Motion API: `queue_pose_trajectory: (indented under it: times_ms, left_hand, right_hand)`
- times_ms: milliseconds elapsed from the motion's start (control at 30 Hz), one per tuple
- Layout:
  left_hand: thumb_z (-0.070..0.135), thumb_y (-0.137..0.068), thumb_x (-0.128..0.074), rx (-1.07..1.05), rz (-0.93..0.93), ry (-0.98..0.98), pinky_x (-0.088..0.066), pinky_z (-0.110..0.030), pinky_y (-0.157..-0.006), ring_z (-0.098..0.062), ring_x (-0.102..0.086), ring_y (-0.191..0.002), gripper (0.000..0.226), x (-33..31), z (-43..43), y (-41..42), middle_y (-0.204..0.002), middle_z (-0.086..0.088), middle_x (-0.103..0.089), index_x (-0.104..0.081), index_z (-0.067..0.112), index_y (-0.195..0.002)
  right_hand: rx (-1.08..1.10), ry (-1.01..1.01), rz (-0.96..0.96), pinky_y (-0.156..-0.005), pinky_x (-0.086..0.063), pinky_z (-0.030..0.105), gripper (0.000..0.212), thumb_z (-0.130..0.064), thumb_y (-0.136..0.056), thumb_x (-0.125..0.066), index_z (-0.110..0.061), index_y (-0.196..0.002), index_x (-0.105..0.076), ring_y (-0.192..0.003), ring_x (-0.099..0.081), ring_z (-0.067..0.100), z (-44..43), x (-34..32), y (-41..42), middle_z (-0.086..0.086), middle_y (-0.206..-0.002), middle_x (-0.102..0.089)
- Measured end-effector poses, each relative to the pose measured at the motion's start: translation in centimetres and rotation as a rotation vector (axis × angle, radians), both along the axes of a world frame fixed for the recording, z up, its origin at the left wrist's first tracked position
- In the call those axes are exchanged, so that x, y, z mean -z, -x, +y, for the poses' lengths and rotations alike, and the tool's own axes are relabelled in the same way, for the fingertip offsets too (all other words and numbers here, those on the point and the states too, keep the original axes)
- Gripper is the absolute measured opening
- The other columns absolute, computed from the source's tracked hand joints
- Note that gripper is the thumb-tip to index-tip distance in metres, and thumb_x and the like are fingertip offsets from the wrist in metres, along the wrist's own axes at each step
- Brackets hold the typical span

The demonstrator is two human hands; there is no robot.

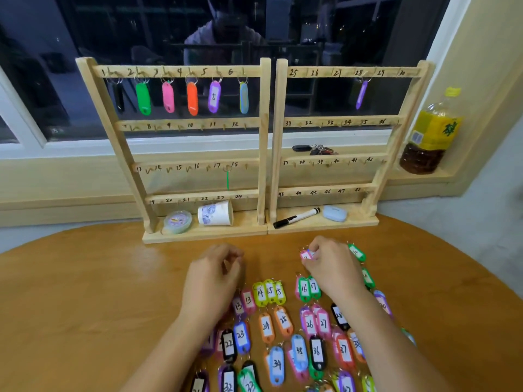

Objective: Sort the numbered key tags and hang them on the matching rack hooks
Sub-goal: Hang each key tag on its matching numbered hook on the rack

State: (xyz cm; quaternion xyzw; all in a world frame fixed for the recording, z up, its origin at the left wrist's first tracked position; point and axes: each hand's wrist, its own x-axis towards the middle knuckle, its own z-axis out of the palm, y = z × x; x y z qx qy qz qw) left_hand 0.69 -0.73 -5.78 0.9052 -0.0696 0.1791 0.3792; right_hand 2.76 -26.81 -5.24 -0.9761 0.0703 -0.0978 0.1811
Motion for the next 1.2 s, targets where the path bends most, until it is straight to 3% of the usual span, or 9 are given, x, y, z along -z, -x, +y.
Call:
queue_pose_trajectory:
  times_ms: [200, 367, 633, 767, 833, 900, 1000, 1100, 1200]
  left_hand:
    - [0.025, -0.094, -0.074, 0.009, -0.019, -0.023, -0.054, -0.033, -0.069, -0.004, -0.062, -0.08, 0.011, 0.8, 0.2, 0.3, -0.092, 0.019, -0.067, -0.073, 0.034, -0.101]
    - [0.026, -0.095, -0.075, 0.022, -0.002, -0.035, -0.053, -0.029, -0.067, -0.004, -0.062, -0.079, 0.011, 0.8, -0.1, 0.4, -0.089, 0.018, -0.066, -0.073, 0.036, -0.098]
    - [0.031, -0.097, -0.072, 0.066, 0.06, 0.002, -0.058, -0.031, -0.073, -0.001, -0.066, -0.085, 0.01, 0.4, -0.4, 0.7, -0.092, 0.021, -0.069, -0.074, 0.037, -0.104]
    - [0.037, -0.098, -0.075, 0.116, 0.181, 0.251, -0.059, -0.032, -0.077, -0.001, -0.071, -0.085, 0.005, -1.4, -0.9, 1.1, -0.088, 0.018, -0.076, -0.076, 0.036, -0.102]
    - [0.042, -0.098, -0.075, 0.179, 0.255, 0.421, -0.062, -0.039, -0.085, -0.003, -0.075, -0.09, 0.012, -2.6, -1.1, 1.6, -0.094, 0.014, -0.08, -0.078, 0.033, -0.106]
    - [0.041, -0.098, -0.074, 0.207, 0.288, 0.553, -0.062, -0.045, -0.089, -0.011, -0.077, -0.095, 0.017, -3.4, -0.9, 1.9, -0.097, 0.008, -0.081, -0.079, 0.029, -0.109]
    - [0.029, -0.098, -0.075, 0.157, 0.239, 0.737, -0.057, -0.029, -0.077, -0.01, -0.076, -0.086, 0.012, -4.5, 0.3, 2.0, -0.094, 0.001, -0.082, -0.083, 0.023, -0.106]
    - [0.018, -0.096, -0.076, 0.089, 0.192, 0.844, -0.049, -0.014, -0.065, -0.002, -0.069, -0.075, 0.01, -5.6, 2.7, 2.2, -0.09, -0.003, -0.082, -0.084, 0.017, -0.101]
    - [0.015, -0.092, -0.081, 0.08, 0.171, 0.816, -0.055, -0.022, -0.072, -0.01, -0.073, -0.083, 0.008, -6.2, 5.0, 2.0, -0.092, -0.003, -0.082, -0.085, 0.018, -0.098]
  right_hand:
    - [0.038, 0.005, 0.032, -0.072, -0.056, 0.038, 0.027, -0.044, -0.089, -0.081, -0.022, -0.097, -0.067, -0.086, -0.065, 0.021, -0.7, 0.2, -0.3, -0.003, -0.091, -0.067]
    - [0.018, -0.153, 0.072, -0.073, -0.055, 0.032, 0.026, -0.03, -0.089, -0.085, -0.022, -0.109, -0.071, -0.084, -0.068, 0.015, -0.5, 0.1, -0.3, -0.006, -0.094, -0.073]
    - [-0.087, -0.346, 0.113, -0.061, -0.042, 0.024, 0.012, -0.026, -0.092, -0.082, -0.028, -0.087, -0.071, -0.076, -0.065, 0.009, 0.4, -0.5, 0.2, -0.008, -0.08, -0.068]
    - [-0.139, -0.722, 0.048, -0.07, -0.051, 0.024, 0.007, -0.028, -0.092, -0.083, -0.027, -0.092, -0.076, -0.079, -0.069, 0.007, 2.9, -3.0, 1.4, -0.006, -0.084, -0.074]
    - [-0.19, -0.938, 0.086, -0.067, -0.05, 0.017, 0.008, -0.025, -0.091, -0.083, -0.024, -0.098, -0.078, -0.075, -0.069, 0.001, 5.0, -4.1, 2.5, -0.003, -0.087, -0.079]
    - [-0.238, -1.032, 0.11, -0.067, -0.049, 0.021, 0.009, -0.022, -0.092, -0.082, -0.022, -0.1, -0.077, -0.072, -0.067, 0.004, 7.2, -4.5, 3.3, 0.001, -0.089, -0.079]
    - [-0.307, -1.074, 0.092, -0.07, -0.051, 0.028, 0.01, -0.02, -0.096, -0.078, -0.022, -0.105, -0.076, -0.076, -0.07, 0.013, 9.9, -4.9, 3.6, 0.006, -0.09, -0.079]
    - [-0.432, -0.977, 0.113, -0.076, -0.055, 0.028, 0.013, -0.019, -0.098, -0.075, -0.026, -0.109, -0.073, -0.083, -0.075, 0.019, 12.4, -6.1, 3.2, 0.005, -0.088, -0.078]
    - [-0.479, -0.907, 0.072, -0.081, -0.056, 0.026, 0.011, -0.017, -0.099, -0.073, -0.028, -0.102, -0.074, -0.087, -0.075, 0.014, 14.4, -6.7, 2.3, 0.0, -0.088, -0.078]
